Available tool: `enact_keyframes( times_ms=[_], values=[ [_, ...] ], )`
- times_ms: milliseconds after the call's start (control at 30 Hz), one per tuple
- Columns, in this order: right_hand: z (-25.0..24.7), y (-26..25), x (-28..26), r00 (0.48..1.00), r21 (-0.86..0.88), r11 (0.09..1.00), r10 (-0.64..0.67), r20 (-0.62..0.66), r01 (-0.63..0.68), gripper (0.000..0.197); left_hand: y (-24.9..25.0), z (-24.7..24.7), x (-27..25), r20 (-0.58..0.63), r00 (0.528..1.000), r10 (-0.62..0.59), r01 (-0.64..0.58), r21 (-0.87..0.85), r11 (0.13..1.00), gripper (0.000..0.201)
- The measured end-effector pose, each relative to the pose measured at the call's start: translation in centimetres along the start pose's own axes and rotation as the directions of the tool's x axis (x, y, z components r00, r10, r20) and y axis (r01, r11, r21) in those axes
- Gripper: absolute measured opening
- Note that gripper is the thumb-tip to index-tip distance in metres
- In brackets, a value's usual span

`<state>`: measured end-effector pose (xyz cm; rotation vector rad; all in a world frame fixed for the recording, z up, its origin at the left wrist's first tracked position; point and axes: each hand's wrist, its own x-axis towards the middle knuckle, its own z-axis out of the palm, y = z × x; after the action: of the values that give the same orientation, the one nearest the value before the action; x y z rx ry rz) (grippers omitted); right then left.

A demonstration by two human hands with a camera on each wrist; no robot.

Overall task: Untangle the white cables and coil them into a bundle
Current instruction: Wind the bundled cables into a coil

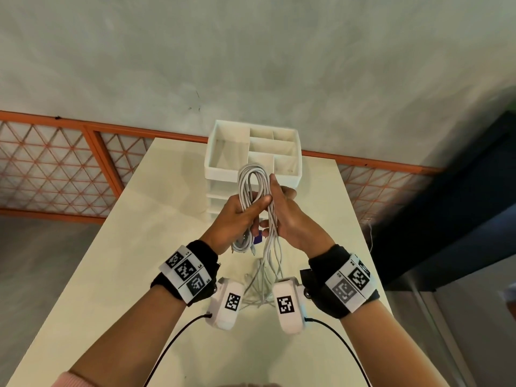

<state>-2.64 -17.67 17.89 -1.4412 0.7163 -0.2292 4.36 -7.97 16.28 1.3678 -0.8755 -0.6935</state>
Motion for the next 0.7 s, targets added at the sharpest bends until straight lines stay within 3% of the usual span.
enact_keyframes(
  times_ms=[167,400,567,700],
  values=[
    [-0.4,-0.9,-0.6,0.997,-0.042,0.997,0.061,0.056,-0.058,0.074,0.3,0.1,-0.1,0.007,1.0,0.005,-0.005,-0.035,0.999,0.045],
    [-0.7,0.4,0.5,0.993,-0.138,0.984,0.118,-0.007,-0.118,0.112,-0.2,0.3,0.2,0.028,0.998,-0.062,0.066,-0.162,0.985,0.028],
    [-1.3,-0.3,-0.5,0.982,-0.13,0.991,0.046,0.184,-0.022,0.093,0.1,0.1,0.3,0.022,0.999,-0.042,0.045,-0.157,0.987,0.043],
    [-2.3,-0.3,-1.8,0.971,-0.313,0.939,-0.071,0.227,0.142,0.077,-0.2,-0.3,0.3,-0.1,0.994,-0.046,0.031,-0.146,0.989,0.04]
  ],
)
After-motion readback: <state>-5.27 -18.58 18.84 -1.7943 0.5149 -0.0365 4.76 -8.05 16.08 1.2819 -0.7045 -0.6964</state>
